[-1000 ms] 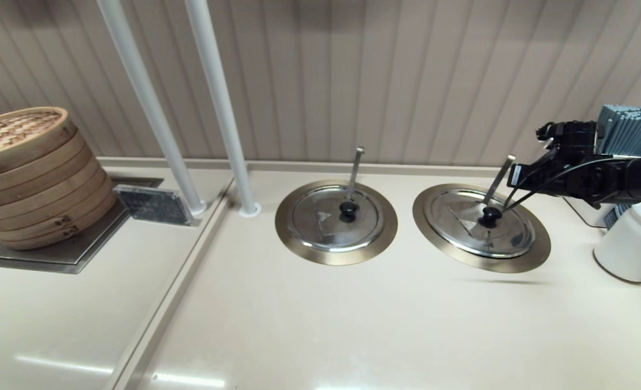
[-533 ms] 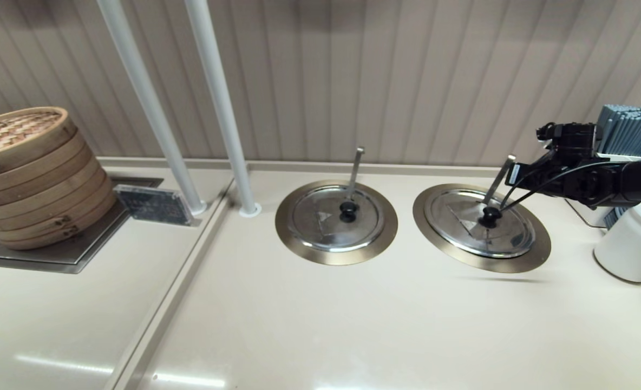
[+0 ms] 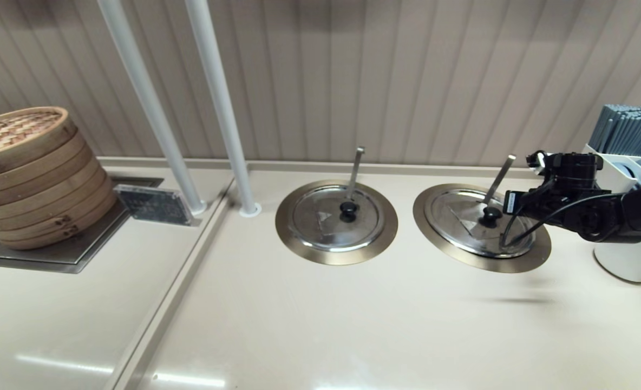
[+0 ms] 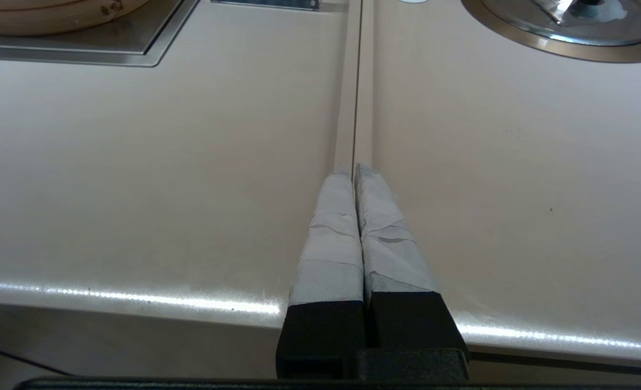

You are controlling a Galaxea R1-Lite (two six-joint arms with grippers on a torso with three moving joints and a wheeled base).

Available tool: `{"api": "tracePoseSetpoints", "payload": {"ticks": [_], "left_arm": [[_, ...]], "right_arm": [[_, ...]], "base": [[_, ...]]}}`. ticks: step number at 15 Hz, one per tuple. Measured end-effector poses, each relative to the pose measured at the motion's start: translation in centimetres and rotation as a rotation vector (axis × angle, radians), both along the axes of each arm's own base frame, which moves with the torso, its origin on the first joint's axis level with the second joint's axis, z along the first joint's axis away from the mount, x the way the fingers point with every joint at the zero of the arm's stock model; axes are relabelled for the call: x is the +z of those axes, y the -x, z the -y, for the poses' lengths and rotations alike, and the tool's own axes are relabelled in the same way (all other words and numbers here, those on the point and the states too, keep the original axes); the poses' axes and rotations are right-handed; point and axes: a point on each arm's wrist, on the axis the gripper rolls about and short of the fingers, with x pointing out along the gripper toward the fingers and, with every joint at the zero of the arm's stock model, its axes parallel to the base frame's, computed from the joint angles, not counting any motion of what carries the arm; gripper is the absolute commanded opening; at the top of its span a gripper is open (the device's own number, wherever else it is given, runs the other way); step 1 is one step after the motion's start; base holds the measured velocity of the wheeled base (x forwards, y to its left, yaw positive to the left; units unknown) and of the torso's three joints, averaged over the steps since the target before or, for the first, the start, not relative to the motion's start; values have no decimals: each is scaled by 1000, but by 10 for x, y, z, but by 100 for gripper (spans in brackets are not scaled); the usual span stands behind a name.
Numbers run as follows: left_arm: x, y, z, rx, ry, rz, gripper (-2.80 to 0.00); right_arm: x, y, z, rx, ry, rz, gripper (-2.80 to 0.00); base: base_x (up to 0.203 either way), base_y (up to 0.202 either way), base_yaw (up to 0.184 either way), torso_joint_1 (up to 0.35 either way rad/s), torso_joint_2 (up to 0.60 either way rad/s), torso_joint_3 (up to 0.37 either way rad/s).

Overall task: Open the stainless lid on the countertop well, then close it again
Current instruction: Open the lid

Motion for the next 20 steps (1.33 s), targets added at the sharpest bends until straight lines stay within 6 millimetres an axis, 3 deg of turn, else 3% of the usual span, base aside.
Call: {"api": "tracePoseSetpoints", "payload": {"ticks": [7, 14, 20], "left_arm": [[0, 0, 0, 0, 0, 0, -280], [0, 0, 0, 1, 0, 0, -280], [0, 0, 0, 0, 0, 0, -280]], "right_arm": [[8, 8, -23, 57, 40, 209, 0], [-38, -10, -27, 65, 37, 195, 0], [-53, -15, -26, 64, 29, 167, 0]], "base": [[0, 0, 0, 0, 0, 0], [0, 0, 0, 0, 0, 0], [0, 0, 0, 0, 0, 0]]}}
